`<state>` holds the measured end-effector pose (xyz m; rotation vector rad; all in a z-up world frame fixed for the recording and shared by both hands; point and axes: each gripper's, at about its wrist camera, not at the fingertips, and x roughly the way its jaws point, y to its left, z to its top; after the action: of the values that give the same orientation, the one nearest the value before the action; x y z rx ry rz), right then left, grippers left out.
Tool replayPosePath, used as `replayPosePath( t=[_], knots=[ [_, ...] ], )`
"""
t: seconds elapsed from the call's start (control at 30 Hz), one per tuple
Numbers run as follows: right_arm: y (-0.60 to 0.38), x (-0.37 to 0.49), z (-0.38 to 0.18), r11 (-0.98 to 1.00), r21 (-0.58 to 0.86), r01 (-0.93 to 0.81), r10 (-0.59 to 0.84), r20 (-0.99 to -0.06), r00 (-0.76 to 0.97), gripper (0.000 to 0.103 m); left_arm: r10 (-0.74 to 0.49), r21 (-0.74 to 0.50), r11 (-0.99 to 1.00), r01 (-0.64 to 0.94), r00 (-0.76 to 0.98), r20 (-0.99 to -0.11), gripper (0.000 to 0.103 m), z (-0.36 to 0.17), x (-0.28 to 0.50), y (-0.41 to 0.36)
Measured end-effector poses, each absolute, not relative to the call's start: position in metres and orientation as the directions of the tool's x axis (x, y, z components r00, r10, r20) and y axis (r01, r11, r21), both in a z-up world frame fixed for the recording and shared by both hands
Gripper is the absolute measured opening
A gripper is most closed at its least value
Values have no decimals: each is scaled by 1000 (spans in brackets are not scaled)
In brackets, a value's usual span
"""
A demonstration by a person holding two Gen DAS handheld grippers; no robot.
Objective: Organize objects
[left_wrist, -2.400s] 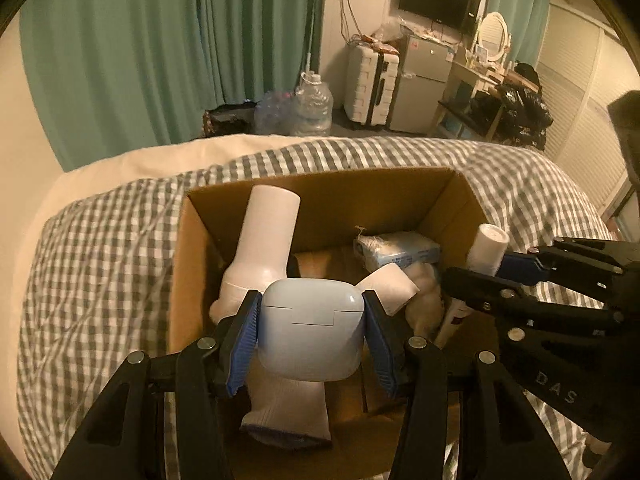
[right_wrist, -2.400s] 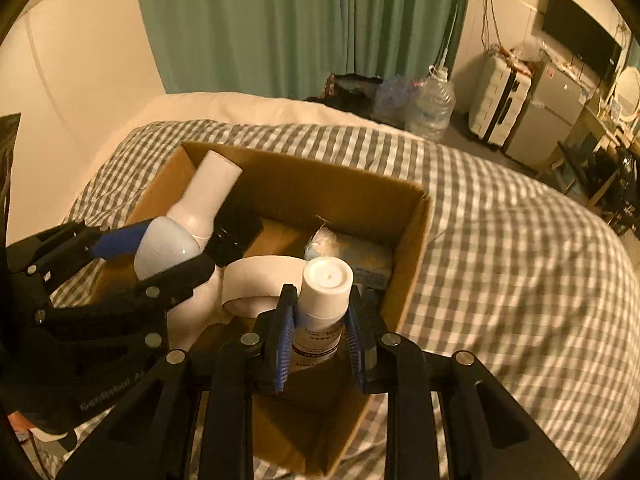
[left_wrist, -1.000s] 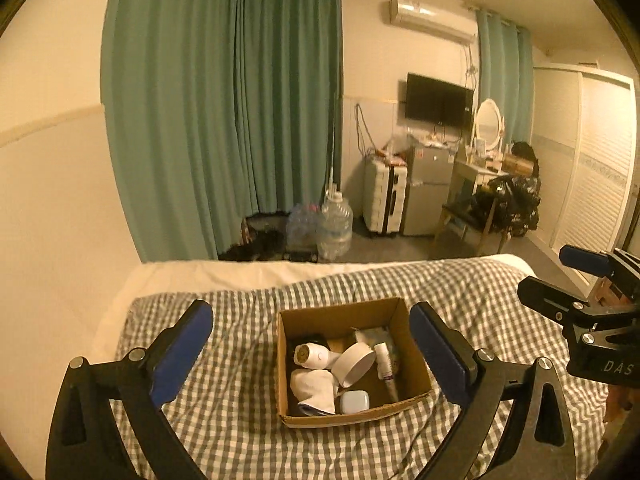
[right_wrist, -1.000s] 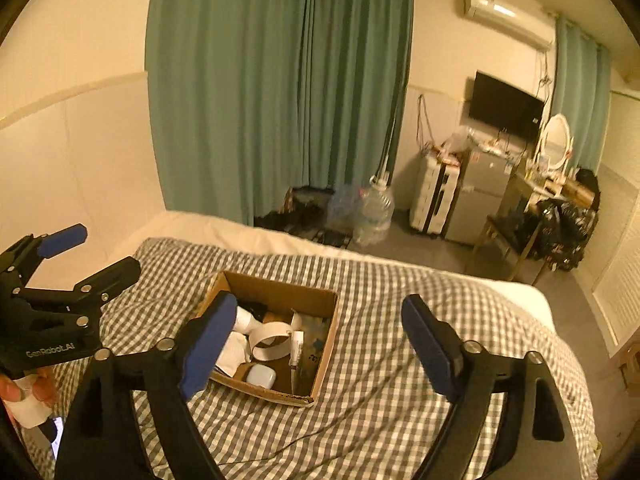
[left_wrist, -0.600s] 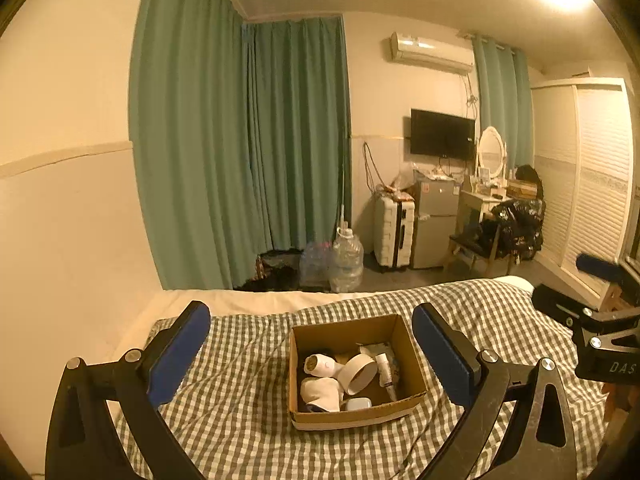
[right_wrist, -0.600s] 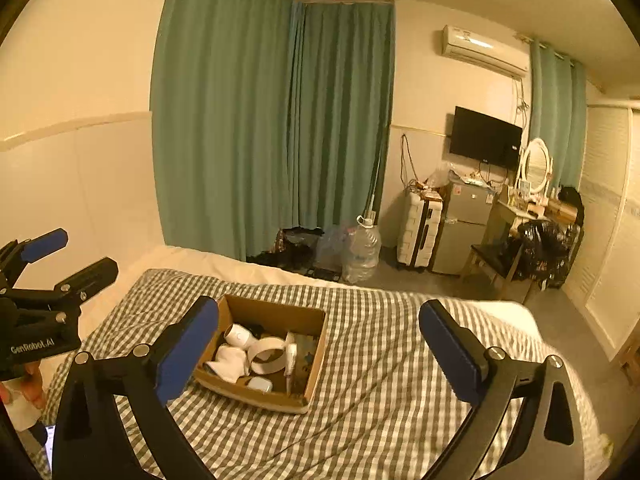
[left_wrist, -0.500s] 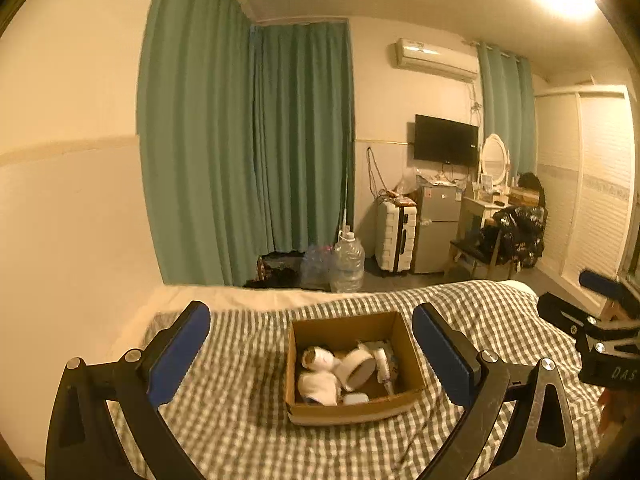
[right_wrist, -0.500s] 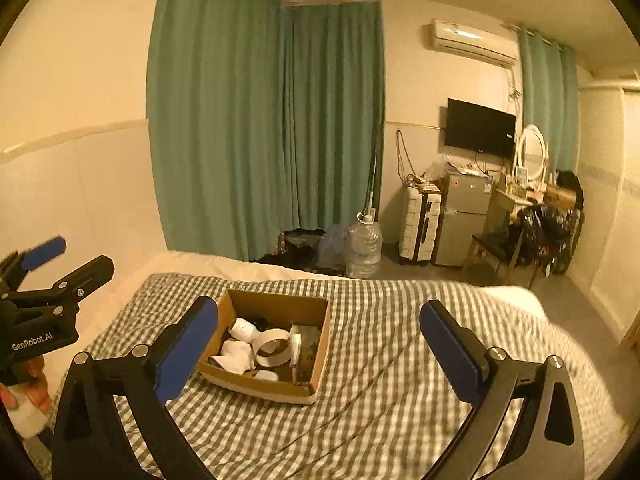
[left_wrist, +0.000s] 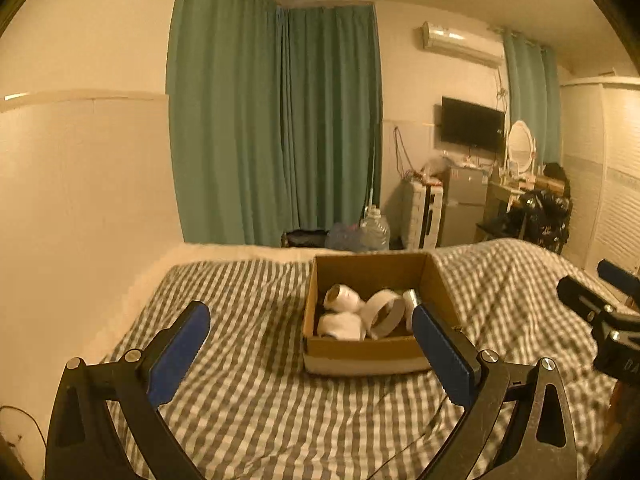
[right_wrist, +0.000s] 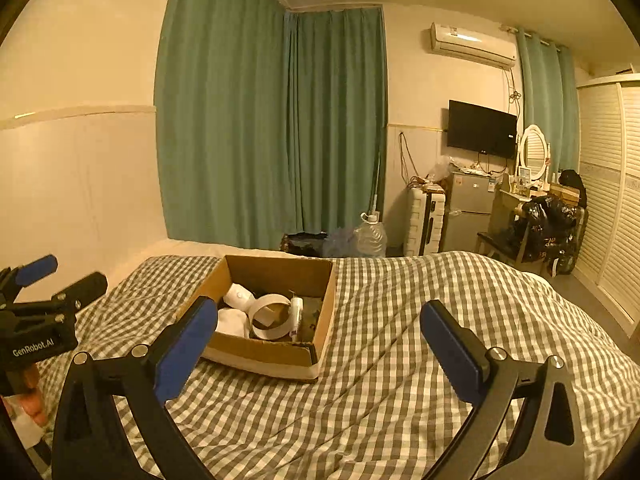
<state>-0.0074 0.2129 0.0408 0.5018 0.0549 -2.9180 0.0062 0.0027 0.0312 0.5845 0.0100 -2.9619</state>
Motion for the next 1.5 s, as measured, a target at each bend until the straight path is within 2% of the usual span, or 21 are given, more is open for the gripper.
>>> replayPosePath(
  t=[0.33,1.5],
  knots=[
    [206,-14,11,-982,-18,187,-167,-372,-913,102,-134,44,-991,126,-917,-375,103,21,5,9],
    [194,-13,2,-976,-42,212,-179,-393,-902,102,-118,51,-993,106,-904,-411,103,11,1,12]
  ],
)
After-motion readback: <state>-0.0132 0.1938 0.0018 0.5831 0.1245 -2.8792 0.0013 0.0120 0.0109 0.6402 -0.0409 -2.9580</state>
